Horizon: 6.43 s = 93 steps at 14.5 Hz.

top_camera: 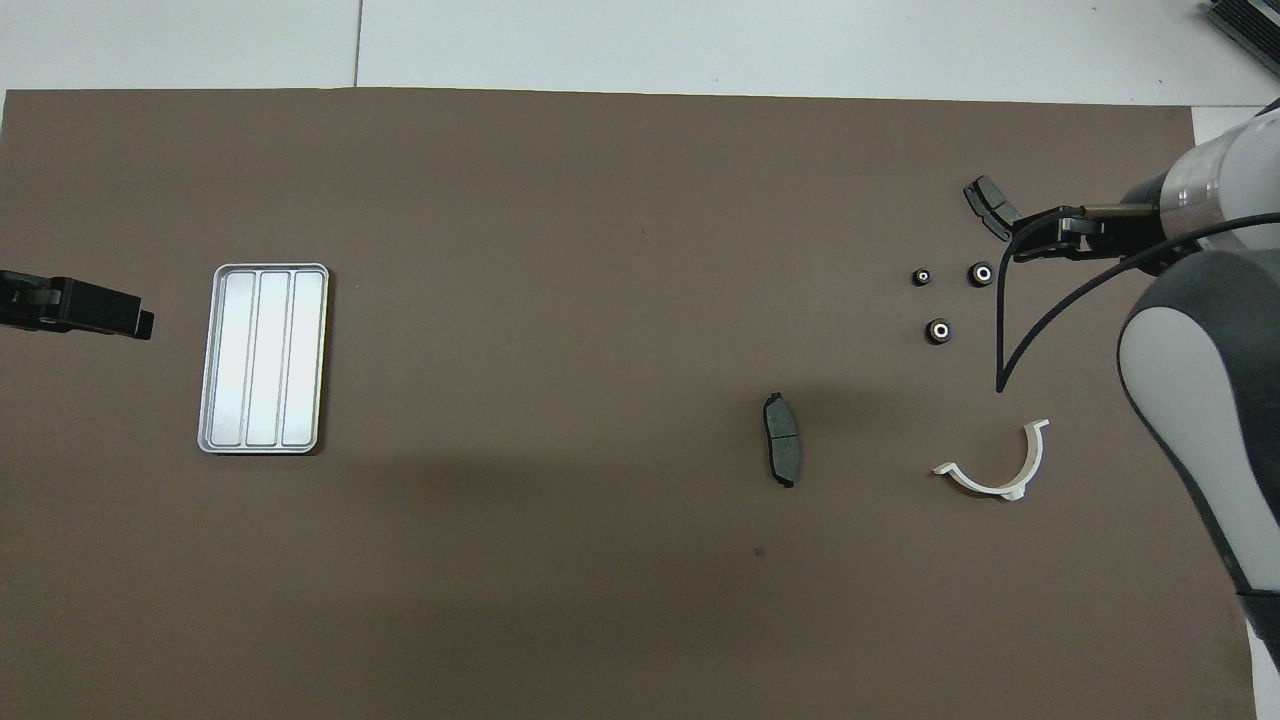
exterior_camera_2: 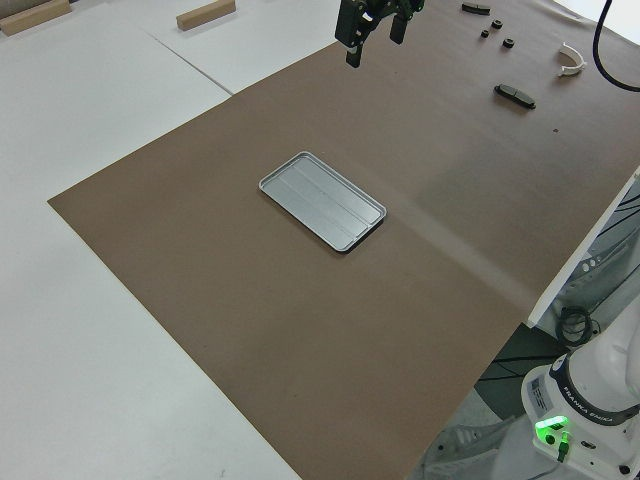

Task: Pick bearing gear from pile to tray
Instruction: 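Reach the right gripper to the pile and grasp a black gear, then carry the gear toward the table center while the left gripper approaches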

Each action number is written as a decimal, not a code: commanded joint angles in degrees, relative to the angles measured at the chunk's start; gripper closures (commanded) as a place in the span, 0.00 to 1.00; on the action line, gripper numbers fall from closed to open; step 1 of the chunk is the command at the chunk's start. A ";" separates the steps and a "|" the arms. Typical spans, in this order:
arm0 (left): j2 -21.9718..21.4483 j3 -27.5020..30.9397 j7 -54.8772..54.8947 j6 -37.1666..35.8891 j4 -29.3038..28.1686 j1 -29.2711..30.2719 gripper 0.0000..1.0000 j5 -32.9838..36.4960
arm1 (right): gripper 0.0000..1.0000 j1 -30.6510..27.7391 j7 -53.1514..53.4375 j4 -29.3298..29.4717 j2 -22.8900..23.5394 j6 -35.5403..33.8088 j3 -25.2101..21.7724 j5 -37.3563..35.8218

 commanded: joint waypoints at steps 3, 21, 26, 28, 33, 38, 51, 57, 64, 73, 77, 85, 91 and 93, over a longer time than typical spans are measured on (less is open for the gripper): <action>-1.85 -0.38 -0.38 -0.16 -1.91 0.70 0.00 -0.40 | 0.00 -0.04 0.76 -2.32 -1.55 0.52 0.84 0.45; -1.85 -0.38 -0.38 -0.25 -1.91 0.70 0.00 -0.40 | 0.00 -1.79 -3.98 1.11 15.84 6.76 0.49 -1.57; -1.85 -0.38 -0.38 -0.25 -1.91 0.70 0.00 -0.40 | 0.05 -2.32 -3.89 -4.50 16.64 10.61 0.49 -1.48; -1.85 -0.38 -0.38 -0.25 -1.91 0.70 0.00 -0.40 | 0.09 -2.32 -3.81 -8.28 16.64 14.31 0.49 -1.39; -1.85 -0.38 -0.38 -0.25 -1.91 0.70 0.00 -0.40 | 0.22 -2.15 -3.37 -13.73 15.68 17.38 0.49 -1.39; -1.85 -0.38 -0.38 -0.16 -1.91 0.70 0.00 -0.40 | 0.34 -2.23 -3.10 -16.47 15.41 19.59 0.40 -1.39; -1.85 -0.38 -0.38 -0.25 -1.91 0.70 0.00 -0.40 | 0.59 -2.76 -3.02 -18.32 15.14 23.90 0.40 -1.31; -1.85 -0.38 -0.38 -0.25 -1.91 0.70 0.00 -0.40 | 0.92 -1.97 -3.10 -16.83 14.97 23.29 0.49 -1.39; -1.85 -0.38 -0.38 -0.25 -1.91 0.70 0.00 -0.40 | 0.92 9.87 -1.36 -11.55 10.05 20.38 0.93 -0.34; -1.85 -0.38 -0.47 0.36 -1.91 0.70 0.00 -0.40 | 0.92 27.11 5.16 -9.18 12.06 30.29 1.11 1.50; -1.85 -0.46 -2.14 6.41 -4.27 -0.08 0.00 -0.40 | 0.92 31.85 7.17 0.19 20.39 35.76 1.11 2.21; 9.48 -0.82 -7.22 14.14 -1.38 -4.12 0.00 1.36 | 0.74 38.19 21.57 13.24 34.22 37.17 0.93 -0.07; 13.71 -0.90 -21.01 25.14 -3.84 -7.55 0.00 1.36 | 0.00 39.61 27.92 12.52 33.25 32.89 0.49 -5.51; 17.03 -0.82 -31.52 27.69 -3.50 -12.63 0.00 1.45 | 0.00 36.98 26.18 12.71 30.81 28.75 -0.73 -6.83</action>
